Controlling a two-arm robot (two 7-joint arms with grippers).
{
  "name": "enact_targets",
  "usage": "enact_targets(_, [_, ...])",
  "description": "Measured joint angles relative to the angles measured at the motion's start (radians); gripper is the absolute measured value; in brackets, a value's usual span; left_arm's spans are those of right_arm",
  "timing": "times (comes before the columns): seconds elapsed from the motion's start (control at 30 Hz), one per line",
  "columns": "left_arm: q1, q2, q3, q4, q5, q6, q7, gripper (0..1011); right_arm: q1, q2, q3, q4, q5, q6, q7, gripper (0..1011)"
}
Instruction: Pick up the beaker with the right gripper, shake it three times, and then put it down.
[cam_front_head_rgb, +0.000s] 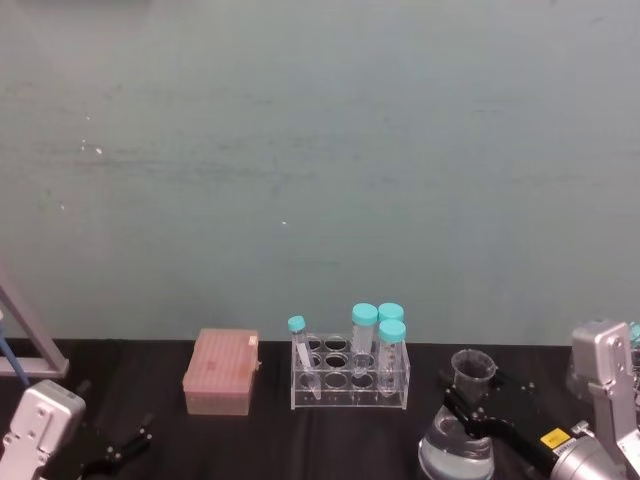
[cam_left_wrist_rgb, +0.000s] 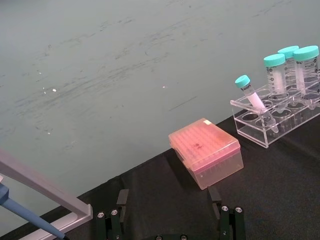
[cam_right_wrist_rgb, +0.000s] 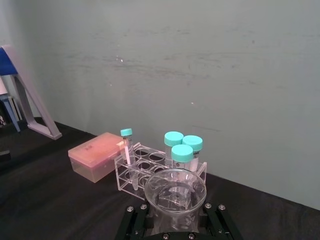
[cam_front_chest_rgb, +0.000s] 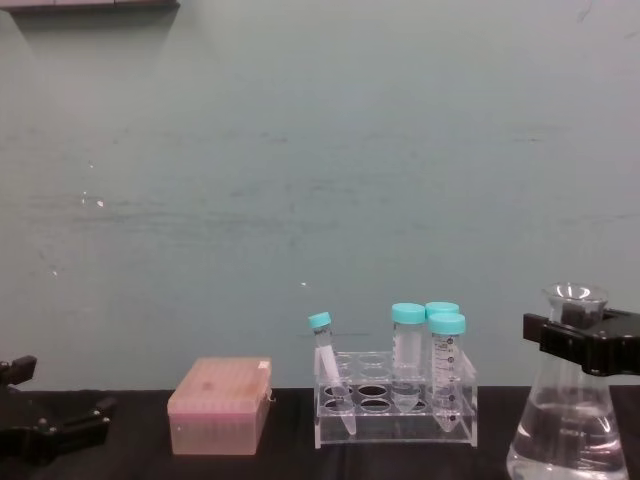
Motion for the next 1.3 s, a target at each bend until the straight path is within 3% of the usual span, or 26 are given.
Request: enact_targets(1.3, [0.0,0.0,0.0,0.0,0.0,0.0,0.0,1000,0.011,-0.003,-0.022,0.03,0.023,-0.003,0.009,457])
